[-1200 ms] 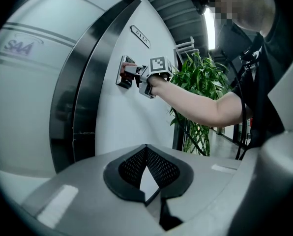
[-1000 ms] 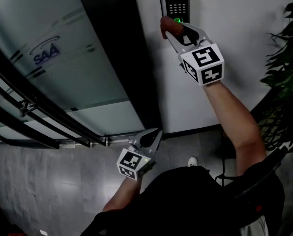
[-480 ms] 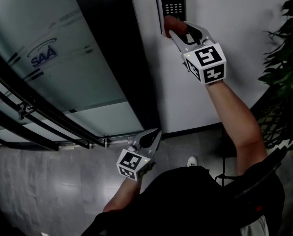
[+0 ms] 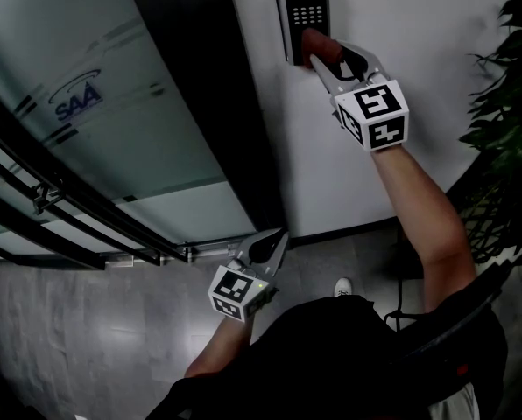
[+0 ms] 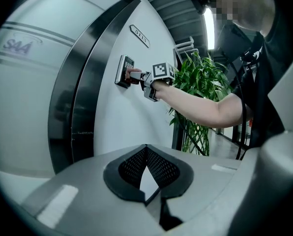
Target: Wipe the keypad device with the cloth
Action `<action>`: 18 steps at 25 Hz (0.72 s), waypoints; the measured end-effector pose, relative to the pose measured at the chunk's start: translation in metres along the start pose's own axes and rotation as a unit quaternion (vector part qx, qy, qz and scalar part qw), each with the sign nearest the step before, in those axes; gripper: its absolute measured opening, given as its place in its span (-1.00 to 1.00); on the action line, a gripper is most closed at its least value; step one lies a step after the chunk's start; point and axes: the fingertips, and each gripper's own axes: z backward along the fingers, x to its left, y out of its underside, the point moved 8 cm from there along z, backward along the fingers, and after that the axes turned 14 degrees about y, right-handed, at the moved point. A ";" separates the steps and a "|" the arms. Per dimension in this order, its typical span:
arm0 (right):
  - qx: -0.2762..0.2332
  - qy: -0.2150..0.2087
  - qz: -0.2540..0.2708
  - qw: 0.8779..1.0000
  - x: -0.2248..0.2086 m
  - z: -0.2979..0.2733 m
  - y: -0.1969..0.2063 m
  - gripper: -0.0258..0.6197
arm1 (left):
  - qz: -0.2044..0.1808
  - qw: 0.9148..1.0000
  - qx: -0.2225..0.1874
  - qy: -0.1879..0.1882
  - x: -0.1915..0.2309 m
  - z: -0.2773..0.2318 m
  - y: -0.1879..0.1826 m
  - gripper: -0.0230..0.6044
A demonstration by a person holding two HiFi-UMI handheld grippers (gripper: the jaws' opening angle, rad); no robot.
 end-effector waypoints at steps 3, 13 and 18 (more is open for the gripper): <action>0.001 0.003 0.004 1.000 -0.002 0.001 0.001 -0.49 | 0.000 1.000 0.000 0.000 0.000 0.001 0.000 -0.88; 0.004 0.015 0.003 1.000 -0.014 0.004 0.005 -0.49 | -0.001 1.000 0.001 0.000 -0.001 -0.001 0.000 -0.88; 0.011 0.030 -0.003 1.000 -0.027 0.004 0.010 -0.49 | 0.000 1.000 0.002 0.003 -0.001 -0.003 0.000 -0.87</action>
